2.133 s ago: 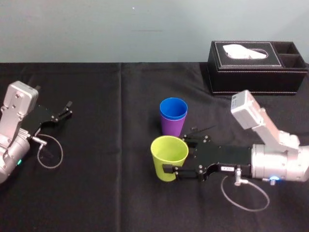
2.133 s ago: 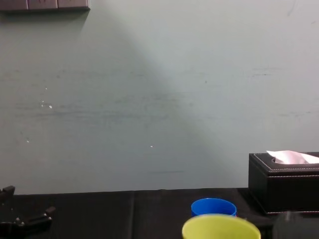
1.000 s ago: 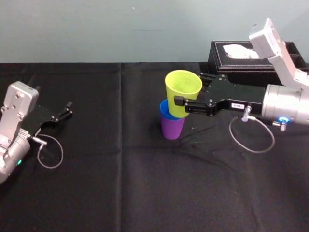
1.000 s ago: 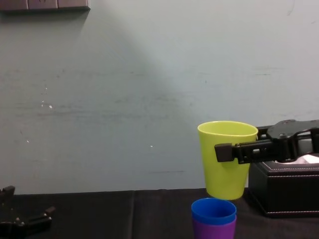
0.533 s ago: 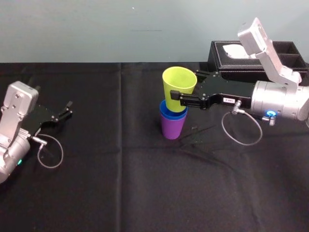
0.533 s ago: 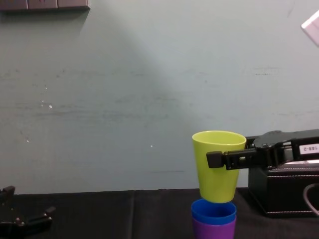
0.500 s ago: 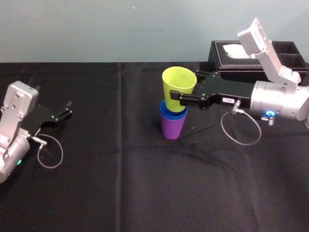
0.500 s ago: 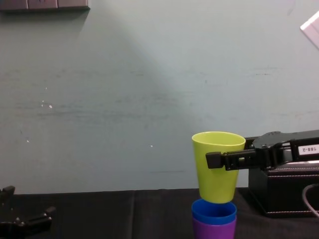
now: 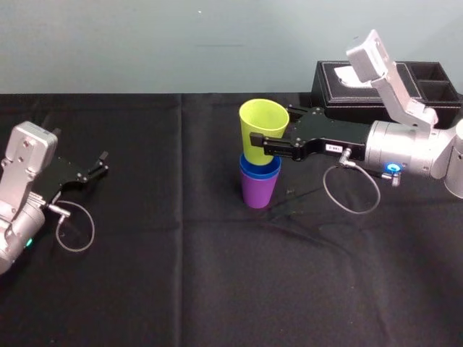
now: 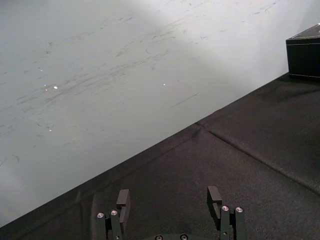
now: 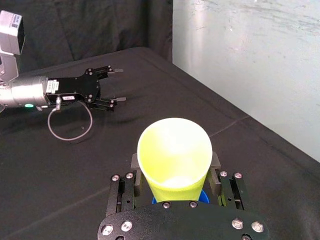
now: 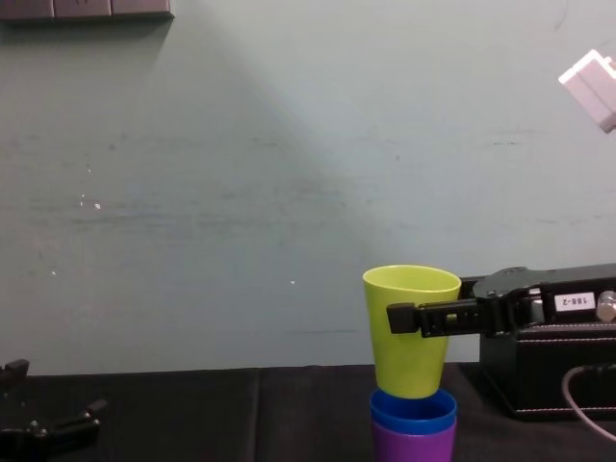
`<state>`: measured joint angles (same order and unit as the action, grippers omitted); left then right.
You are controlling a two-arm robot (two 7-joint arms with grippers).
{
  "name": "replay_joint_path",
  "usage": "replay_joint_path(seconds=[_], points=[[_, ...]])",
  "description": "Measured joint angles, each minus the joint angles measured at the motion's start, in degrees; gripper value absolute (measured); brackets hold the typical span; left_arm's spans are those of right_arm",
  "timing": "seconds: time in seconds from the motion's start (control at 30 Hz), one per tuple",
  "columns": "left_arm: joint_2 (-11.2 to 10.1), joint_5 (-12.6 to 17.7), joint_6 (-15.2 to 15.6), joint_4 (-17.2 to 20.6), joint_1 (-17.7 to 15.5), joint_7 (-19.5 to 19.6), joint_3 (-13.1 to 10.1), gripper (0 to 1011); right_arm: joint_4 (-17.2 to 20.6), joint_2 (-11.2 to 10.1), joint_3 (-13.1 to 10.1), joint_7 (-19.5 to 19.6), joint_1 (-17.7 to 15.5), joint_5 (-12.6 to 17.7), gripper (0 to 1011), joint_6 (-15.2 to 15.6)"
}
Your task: Stack the three plastic cups sequentially using one hand.
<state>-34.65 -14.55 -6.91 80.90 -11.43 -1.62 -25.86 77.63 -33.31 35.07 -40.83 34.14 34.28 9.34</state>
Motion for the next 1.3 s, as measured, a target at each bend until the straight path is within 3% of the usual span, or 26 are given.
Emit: replay_joint_path(seconds=[0.73,1.3], points=[[0.0,0.0,0.0,0.0,0.0,0.0,0.0,1011,-6.1,2.9,0.3,-1.0,1.6,-1.5,736,-1.4],[0.0,0.0,0.0,0.0,0.0,0.0,0.0,1011,-6.4,3.1,0.8,-1.5,0.5,-2.7,736,-1.7]])
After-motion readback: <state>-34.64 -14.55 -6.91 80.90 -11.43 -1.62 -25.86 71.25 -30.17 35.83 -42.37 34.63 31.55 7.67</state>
